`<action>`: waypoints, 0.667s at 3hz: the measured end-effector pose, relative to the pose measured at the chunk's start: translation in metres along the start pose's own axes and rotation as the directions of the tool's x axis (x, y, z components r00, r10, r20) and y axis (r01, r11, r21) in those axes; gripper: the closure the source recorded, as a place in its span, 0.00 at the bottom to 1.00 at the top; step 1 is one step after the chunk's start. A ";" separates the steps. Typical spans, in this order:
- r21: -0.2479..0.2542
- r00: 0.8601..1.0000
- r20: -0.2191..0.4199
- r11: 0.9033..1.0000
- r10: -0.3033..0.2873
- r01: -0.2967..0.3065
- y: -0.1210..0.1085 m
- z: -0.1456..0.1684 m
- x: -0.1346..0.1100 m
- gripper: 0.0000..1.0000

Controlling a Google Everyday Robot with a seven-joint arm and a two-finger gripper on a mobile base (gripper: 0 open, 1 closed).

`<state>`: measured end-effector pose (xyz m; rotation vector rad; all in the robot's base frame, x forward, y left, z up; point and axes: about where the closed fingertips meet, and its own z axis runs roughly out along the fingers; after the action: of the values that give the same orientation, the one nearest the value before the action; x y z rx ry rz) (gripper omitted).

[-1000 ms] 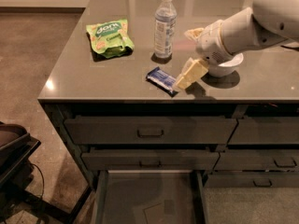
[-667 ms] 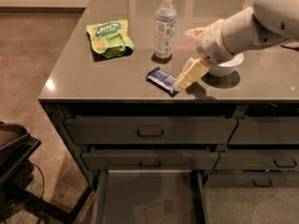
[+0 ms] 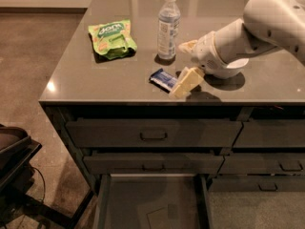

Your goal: Place rxbar blueberry into bottom drawer

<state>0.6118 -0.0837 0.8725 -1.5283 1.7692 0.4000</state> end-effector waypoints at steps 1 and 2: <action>-0.024 0.999 0.015 0.999 0.029 -0.028 0.004 0.015 0.002 0.00; -0.026 0.998 0.033 0.998 0.052 -0.051 0.008 0.028 0.003 0.00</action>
Offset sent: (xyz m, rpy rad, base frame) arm 0.0053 0.0254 -0.0352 0.0844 0.0496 -0.0371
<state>0.6139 -0.0657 0.8499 -1.4873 1.7863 0.4724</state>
